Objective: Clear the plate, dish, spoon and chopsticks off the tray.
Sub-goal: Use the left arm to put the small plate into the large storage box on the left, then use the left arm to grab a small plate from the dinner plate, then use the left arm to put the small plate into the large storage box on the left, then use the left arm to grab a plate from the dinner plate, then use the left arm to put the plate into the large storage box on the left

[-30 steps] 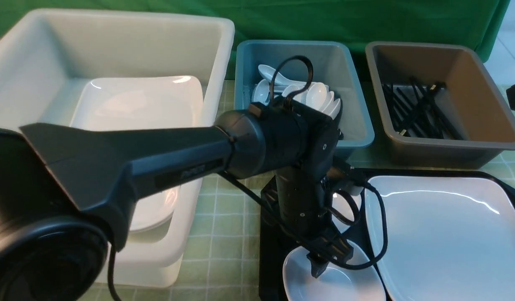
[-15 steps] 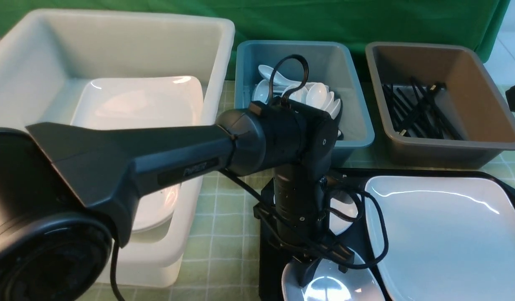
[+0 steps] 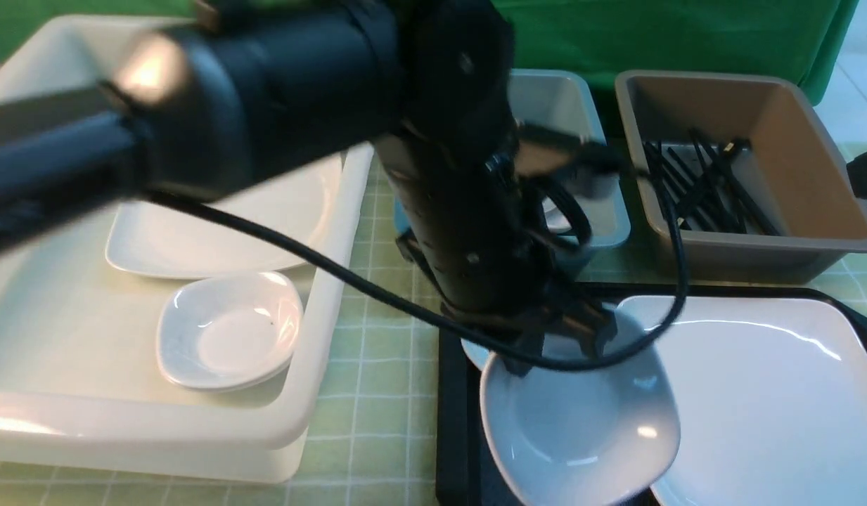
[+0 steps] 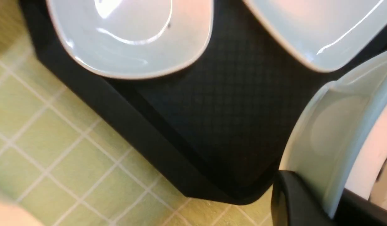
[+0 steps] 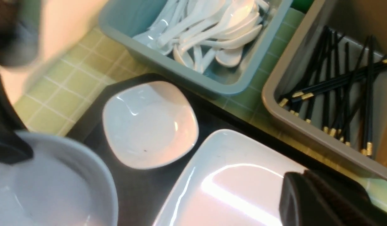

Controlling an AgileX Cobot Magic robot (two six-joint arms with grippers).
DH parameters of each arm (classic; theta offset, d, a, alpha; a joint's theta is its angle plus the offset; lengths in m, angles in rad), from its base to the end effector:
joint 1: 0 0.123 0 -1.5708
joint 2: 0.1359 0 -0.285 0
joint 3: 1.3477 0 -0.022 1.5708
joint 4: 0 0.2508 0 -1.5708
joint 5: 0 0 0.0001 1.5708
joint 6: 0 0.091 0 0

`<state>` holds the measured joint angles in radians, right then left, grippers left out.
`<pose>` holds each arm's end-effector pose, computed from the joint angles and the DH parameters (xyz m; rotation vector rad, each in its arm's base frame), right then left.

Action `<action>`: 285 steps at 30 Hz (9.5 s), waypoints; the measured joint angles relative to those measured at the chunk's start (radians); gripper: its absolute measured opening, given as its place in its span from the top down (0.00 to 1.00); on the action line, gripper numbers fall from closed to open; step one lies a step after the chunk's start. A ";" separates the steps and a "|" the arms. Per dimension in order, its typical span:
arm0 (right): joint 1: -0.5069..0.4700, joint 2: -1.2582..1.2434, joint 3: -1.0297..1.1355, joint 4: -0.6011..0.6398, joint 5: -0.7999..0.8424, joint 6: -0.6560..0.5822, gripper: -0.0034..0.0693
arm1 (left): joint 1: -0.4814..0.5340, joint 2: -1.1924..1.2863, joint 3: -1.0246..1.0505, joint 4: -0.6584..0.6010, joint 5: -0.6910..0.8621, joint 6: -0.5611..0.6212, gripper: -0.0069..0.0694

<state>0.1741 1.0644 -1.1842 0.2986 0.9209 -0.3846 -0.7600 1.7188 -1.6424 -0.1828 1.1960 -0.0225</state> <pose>0.1990 0.0567 0.4052 -0.5420 2.1859 0.2531 0.2536 -0.2623 0.3384 0.9721 2.6479 -0.4494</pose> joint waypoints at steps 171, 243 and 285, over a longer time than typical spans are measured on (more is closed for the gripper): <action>-0.093 -0.172 0.120 -0.307 0.195 0.183 0.94 | 0.008 0.588 -0.346 -0.183 -0.437 0.055 0.35; 0.337 0.434 -0.667 0.094 0.191 -0.015 0.95 | 1.145 -0.099 0.098 -0.465 -0.607 0.214 0.90; 0.453 0.597 -0.685 0.101 0.094 0.079 0.94 | 0.939 0.075 0.514 -0.398 -0.843 0.209 0.39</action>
<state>0.6270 1.6612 -1.8694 0.3993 1.0147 -0.3059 0.1793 1.7939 -1.1281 -0.5805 0.3528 0.1862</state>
